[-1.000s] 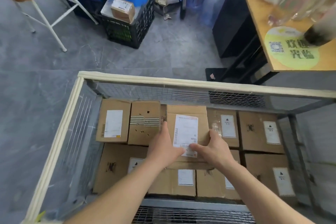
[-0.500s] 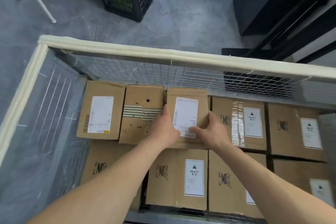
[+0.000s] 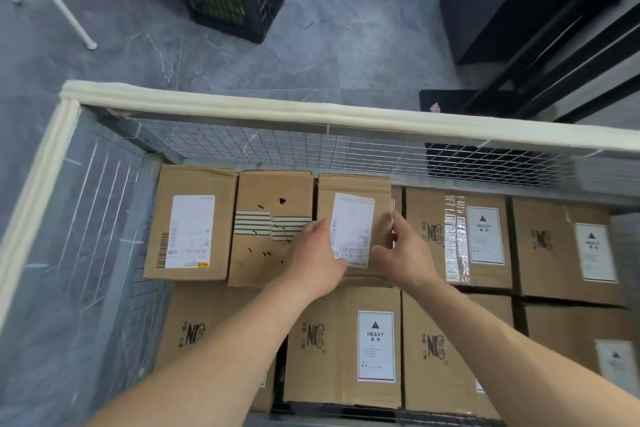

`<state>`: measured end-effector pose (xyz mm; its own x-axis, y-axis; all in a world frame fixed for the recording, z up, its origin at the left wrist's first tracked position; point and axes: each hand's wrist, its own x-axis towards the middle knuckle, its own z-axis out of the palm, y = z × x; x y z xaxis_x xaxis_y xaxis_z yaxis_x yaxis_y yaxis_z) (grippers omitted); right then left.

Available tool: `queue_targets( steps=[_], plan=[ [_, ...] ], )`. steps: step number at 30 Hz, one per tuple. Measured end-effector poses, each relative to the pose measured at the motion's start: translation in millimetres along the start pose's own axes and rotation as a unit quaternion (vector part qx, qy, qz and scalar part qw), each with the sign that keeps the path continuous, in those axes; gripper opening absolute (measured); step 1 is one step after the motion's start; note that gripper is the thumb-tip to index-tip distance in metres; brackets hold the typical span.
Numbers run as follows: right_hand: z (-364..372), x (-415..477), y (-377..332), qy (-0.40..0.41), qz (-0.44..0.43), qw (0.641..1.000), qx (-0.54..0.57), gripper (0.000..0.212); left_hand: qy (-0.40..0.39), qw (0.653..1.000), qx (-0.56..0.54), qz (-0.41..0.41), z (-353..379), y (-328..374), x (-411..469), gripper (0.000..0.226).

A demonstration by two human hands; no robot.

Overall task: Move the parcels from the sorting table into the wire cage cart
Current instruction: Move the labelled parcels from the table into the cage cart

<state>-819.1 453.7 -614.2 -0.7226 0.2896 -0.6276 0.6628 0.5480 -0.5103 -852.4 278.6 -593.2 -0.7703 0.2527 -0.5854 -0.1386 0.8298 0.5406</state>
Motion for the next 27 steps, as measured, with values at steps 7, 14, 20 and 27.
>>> queue_targets(
  steps=[7, 14, 20, 27],
  plan=[
    [-40.3, -58.8, -25.7, 0.045, 0.003, 0.999, -0.014, 0.059, 0.002, 0.998, 0.057, 0.026, -45.7, 24.1, -44.8, 0.058],
    [-113.4, -165.9, -79.6, 0.102, -0.008, 0.991, -0.084, 0.079, 0.026, 0.977, 0.17, 0.123, -120.5, 88.5, -118.7, 0.072],
    [-183.2, -276.1, -112.0, 0.232, -0.031, 0.965, -0.117, 0.067, 0.064, 0.935, 0.236, 0.257, -169.2, 164.5, -196.1, 0.078],
    [-250.0, -382.5, -100.7, 0.315, -0.001, 0.938, -0.146, 0.064, 0.11, 0.879, 0.255, 0.388, -172.7, 247.8, -269.3, 0.072]
  ],
)
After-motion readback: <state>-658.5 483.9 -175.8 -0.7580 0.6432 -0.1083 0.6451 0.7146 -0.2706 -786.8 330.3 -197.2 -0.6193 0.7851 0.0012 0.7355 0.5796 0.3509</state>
